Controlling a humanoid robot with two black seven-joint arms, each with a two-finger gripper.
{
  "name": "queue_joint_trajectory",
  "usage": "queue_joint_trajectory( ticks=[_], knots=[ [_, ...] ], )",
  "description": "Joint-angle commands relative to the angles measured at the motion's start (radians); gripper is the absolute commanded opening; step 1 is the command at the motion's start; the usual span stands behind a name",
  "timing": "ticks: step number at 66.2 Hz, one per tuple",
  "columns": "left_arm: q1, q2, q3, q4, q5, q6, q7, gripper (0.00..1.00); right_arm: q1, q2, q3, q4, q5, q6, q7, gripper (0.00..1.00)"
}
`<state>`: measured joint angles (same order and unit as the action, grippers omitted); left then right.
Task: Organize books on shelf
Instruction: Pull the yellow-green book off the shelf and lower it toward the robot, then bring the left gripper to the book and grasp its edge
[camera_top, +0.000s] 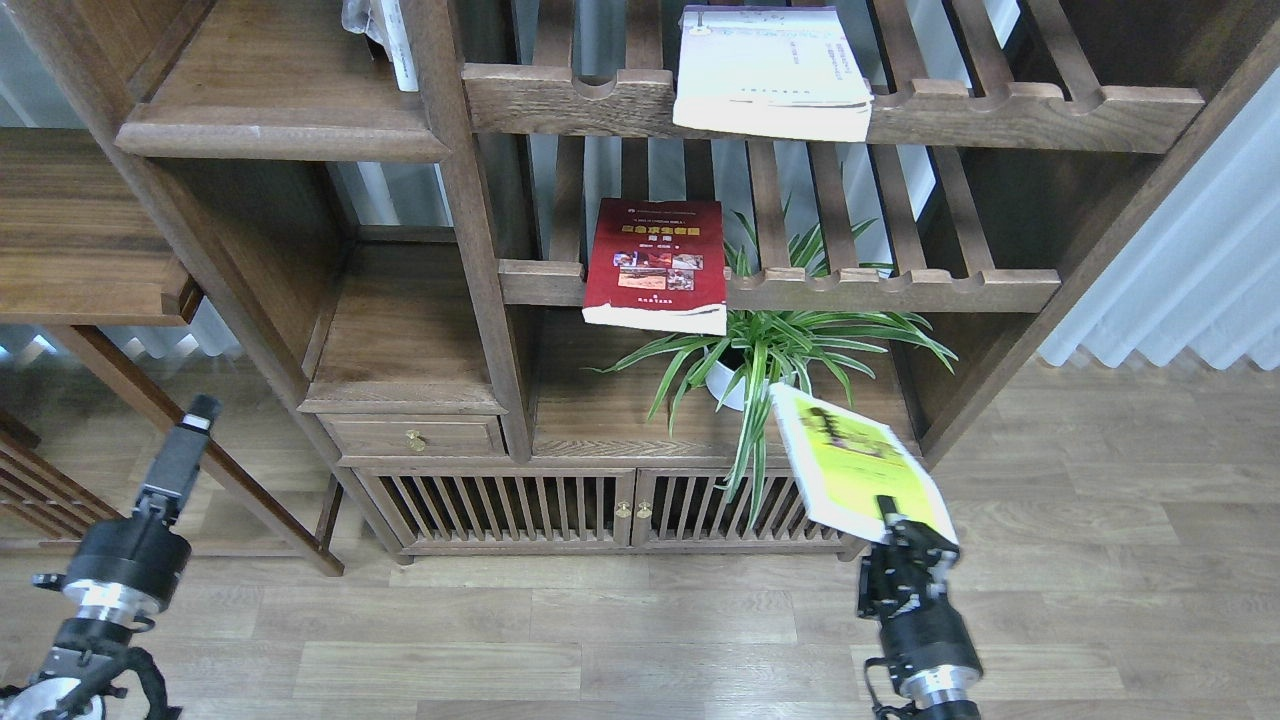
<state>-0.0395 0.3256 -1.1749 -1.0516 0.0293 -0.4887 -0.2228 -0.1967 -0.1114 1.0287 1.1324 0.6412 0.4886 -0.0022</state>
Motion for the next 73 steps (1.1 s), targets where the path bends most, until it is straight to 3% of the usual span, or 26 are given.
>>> queue_joint_trajectory(
  ticks=[1, 12, 18, 21, 28, 30, 31, 32, 41, 51, 73],
  knots=[
    [-0.026, 0.004, 0.011, 0.01, 0.009, 0.0, 0.0, 1.0, 0.065, -0.027, -0.113, -0.019, -0.038, 0.0, -0.002, 0.01],
    [-0.039, -0.01, 0.04, 0.004, -0.008, 0.0, -0.004, 1.0, 0.125, -0.028, -0.19, -0.039, -0.046, 0.0, -0.013, 0.01],
    [-0.019, 0.009, 0.05, -0.018, -0.113, 0.0, 0.011, 1.0, 0.131, -0.021, -0.216, -0.04, -0.051, 0.0, -0.07, 0.02],
    [-0.011, 0.018, 0.087, -0.018, -0.221, 0.0, 0.043, 1.0, 0.134, -0.016, -0.222, -0.04, -0.055, 0.0, -0.099, 0.02],
    [-0.016, 0.069, 0.21, -0.033, -0.426, 0.0, 0.169, 1.0, 0.138, -0.004, -0.228, -0.039, -0.071, 0.0, -0.122, 0.02],
    [-0.016, 0.09, 0.238, -0.042, -0.46, 0.0, 0.216, 1.0, 0.143, -0.002, -0.226, -0.039, -0.074, 0.0, -0.124, 0.02],
    [-0.019, 0.114, 0.273, -0.051, -0.479, 0.0, 0.277, 1.0, 0.154, -0.001, -0.228, -0.039, -0.075, 0.0, -0.125, 0.02],
    [-0.022, 0.119, 0.285, -0.054, -0.48, 0.0, 0.302, 1.0, 0.157, -0.002, -0.228, -0.039, -0.075, 0.0, -0.127, 0.02],
    [-0.048, 0.158, 0.368, -0.057, -0.485, 0.0, 0.404, 1.0, 0.161, 0.009, -0.234, -0.039, -0.075, 0.0, -0.182, 0.02],
    [-0.105, 0.21, 0.448, -0.077, -0.485, 0.0, 0.428, 1.0, 0.163, 0.039, -0.243, -0.039, -0.078, 0.0, -0.268, 0.02],
    [-0.092, 0.196, 0.477, -0.111, -0.489, 0.0, 0.421, 1.0, 0.163, 0.042, -0.285, -0.039, -0.08, 0.0, -0.302, 0.02]
  ],
)
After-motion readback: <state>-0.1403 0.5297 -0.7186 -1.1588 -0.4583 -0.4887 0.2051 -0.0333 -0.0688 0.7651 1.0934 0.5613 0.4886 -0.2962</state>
